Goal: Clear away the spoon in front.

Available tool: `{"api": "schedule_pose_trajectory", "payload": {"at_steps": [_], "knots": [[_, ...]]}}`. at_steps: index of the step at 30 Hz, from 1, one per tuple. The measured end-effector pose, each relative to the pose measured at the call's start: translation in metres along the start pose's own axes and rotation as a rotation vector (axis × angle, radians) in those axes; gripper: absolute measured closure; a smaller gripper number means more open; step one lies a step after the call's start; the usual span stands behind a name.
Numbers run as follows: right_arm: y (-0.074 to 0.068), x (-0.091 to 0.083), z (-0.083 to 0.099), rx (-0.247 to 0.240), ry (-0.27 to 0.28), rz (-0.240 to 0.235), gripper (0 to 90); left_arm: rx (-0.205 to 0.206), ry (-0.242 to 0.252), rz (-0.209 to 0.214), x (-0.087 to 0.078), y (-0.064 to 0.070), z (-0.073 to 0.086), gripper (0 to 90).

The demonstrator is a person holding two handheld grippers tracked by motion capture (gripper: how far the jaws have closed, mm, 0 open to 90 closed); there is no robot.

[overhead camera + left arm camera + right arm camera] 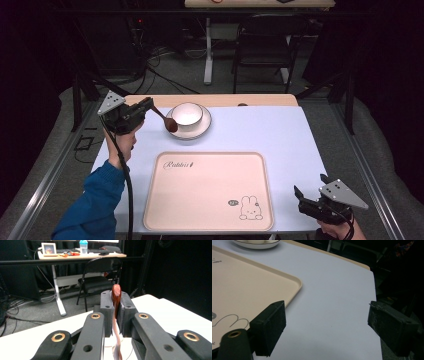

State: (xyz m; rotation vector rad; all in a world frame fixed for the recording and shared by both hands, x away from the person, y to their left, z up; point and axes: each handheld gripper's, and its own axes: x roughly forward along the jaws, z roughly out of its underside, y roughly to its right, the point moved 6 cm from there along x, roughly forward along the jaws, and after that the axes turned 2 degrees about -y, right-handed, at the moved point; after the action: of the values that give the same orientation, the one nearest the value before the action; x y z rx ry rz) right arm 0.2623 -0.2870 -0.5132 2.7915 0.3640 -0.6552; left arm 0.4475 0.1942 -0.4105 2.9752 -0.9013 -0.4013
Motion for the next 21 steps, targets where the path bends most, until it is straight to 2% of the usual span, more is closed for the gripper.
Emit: {"api": "schedule_pose_trajectory", "payload": {"at_steps": [3,7,17,21], "knots": [[0.000,0.000,0.000,-0.001,0.001,0.000,14.3,0.000,-0.016,0.008,-0.002,0.002,0.001,84.1],[0.000,0.000,0.000,-0.002,0.000,-0.001,14.3,0.020,-0.039,0.017,-0.006,0.006,0.002,84.1],[0.000,0.000,0.000,0.000,0.001,0.000,14.3,0.018,-0.092,0.046,-0.011,0.013,0.006,84.1],[0.000,0.000,0.000,-0.002,0.001,0.000,14.3,0.035,-0.117,0.062,-0.015,0.018,0.008,84.1]]}}
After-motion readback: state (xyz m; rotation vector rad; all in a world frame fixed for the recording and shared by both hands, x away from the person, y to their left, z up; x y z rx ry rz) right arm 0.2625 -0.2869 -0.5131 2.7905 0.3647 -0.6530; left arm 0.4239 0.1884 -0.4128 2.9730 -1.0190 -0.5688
